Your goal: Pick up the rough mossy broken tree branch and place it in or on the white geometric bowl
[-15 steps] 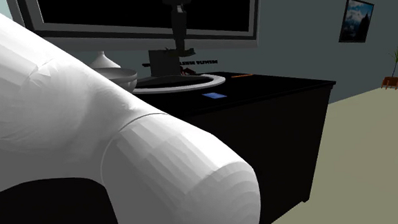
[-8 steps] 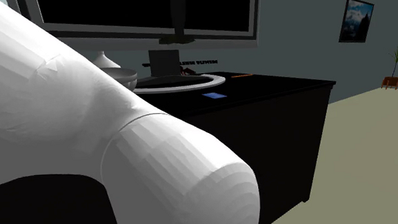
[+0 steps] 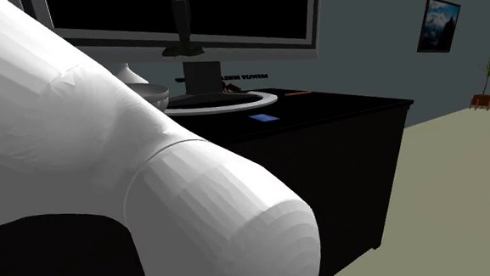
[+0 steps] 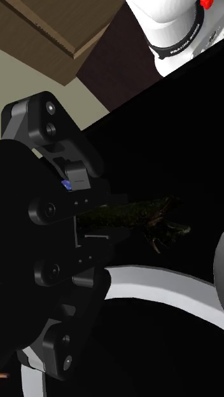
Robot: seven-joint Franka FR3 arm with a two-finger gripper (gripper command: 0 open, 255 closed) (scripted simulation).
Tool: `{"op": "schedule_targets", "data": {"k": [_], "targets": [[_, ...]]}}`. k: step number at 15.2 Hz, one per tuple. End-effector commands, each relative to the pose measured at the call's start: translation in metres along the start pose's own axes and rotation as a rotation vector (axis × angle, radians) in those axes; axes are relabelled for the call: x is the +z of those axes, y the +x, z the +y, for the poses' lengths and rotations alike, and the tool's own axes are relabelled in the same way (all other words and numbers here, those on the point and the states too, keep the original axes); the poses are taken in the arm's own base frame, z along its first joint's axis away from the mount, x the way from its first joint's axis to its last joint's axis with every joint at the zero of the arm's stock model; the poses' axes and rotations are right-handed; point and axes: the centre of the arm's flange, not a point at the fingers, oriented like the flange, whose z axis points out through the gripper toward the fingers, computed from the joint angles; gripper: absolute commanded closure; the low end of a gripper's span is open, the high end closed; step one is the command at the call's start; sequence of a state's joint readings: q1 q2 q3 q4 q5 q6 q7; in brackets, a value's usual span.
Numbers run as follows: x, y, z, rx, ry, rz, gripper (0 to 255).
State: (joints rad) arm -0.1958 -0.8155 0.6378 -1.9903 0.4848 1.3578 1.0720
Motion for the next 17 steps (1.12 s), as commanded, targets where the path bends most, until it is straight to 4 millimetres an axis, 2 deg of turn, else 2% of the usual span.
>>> {"op": "schedule_targets", "data": {"k": [1,13,17], "targets": [[-0.001,-0.021,-0.013,0.001,0.0,-0.001,255],[0.002,-0.156,-0.094,0.001,0.0,-0.001,255],[0.023,-0.156,-0.093,0.001,0.0,-0.001,255]]}}
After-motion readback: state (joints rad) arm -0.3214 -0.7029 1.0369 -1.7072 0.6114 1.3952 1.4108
